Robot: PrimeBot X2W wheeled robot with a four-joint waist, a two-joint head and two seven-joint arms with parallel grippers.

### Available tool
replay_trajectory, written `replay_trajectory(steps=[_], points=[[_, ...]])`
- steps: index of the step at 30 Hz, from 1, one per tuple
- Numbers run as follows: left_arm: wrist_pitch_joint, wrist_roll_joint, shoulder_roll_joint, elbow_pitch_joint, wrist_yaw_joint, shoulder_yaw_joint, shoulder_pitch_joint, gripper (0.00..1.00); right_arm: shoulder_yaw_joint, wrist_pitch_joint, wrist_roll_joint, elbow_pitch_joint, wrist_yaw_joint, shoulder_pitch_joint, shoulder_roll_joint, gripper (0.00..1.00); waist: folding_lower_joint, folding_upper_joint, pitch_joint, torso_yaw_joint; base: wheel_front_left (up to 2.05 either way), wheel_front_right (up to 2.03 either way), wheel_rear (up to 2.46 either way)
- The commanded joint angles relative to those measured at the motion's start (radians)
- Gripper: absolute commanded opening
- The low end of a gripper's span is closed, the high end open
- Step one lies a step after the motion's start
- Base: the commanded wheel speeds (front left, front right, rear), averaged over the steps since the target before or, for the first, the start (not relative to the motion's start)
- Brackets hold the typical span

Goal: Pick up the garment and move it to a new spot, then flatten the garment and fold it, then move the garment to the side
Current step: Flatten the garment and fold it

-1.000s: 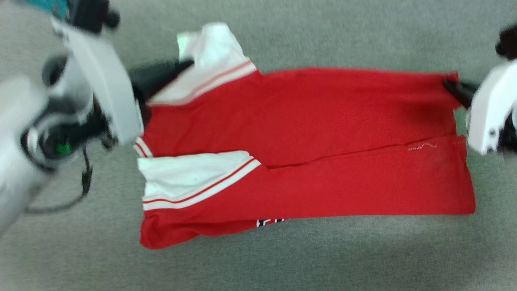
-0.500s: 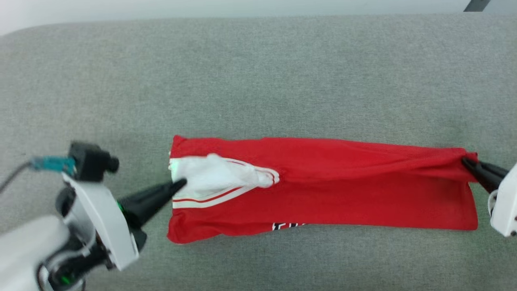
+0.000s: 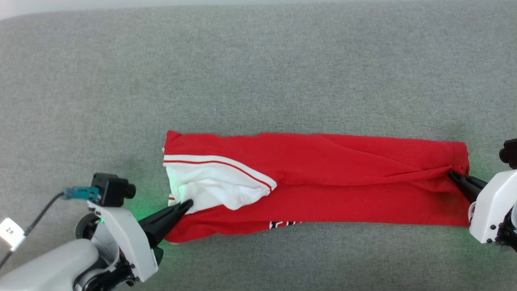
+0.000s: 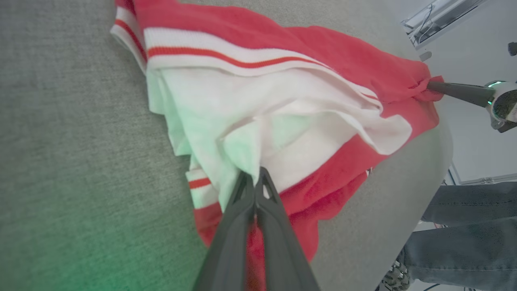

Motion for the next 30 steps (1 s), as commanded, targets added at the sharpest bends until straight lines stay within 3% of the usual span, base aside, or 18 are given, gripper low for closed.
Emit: replay_trajectory(steps=[1,2,3,4,5,14,23,30], points=[[-0.011,0.023,-0.016,0.031,0.002,-0.006,0.019,0.04,0.018,-0.024,-0.01,0.016,-0.002,-0.014,-0.003,0.37,0.0,0.0,-0.008,0.0,0.0,0.0,0.0],[-0.021,0.025,-0.027,0.037,0.002,-0.009,0.026,0.2,0.02,-0.035,-0.009,0.024,-0.002,-0.014,-0.002,0.75,0.0,0.0,-0.013,0.001,0.0,0.0,0.0],[-0.03,0.025,-0.036,0.043,0.002,-0.01,0.029,0.41,0.018,-0.047,-0.002,0.028,-0.002,-0.012,-0.001,1.0,0.0,0.0,-0.02,0.004,0.0,0.0,0.0],[-0.03,0.025,-0.036,0.043,0.002,-0.01,0.029,0.41,0.018,-0.047,-0.002,0.028,-0.002,-0.012,-0.001,1.0,0.0,0.0,-0.02,0.004,0.0,0.0,0.0],[-0.043,0.032,-0.04,0.05,0.002,-0.009,0.03,0.97,0.011,-0.059,0.009,0.03,-0.002,-0.008,0.002,1.0,0.0,0.0,-0.026,0.009,0.0,0.0,0.0],[-0.121,0.1,-0.106,0.105,0.002,0.088,0.1,1.0,-0.137,-0.1,0.071,-0.007,-0.002,0.124,-0.018,1.0,0.0,0.0,-0.098,0.094,0.0,0.0,0.0],[-0.12,0.363,-0.283,0.187,0.016,0.466,0.34,1.0,-0.297,-0.09,0.09,0.029,-0.002,0.238,0.006,1.0,0.0,0.0,-0.141,0.182,0.0,0.0,0.0],[-0.12,0.606,-0.425,0.189,0.009,0.836,0.485,1.0,-0.384,-0.06,0.107,0.082,-0.002,0.243,0.035,1.0,0.0,0.0,-0.135,0.215,0.0,0.0,0.0]])
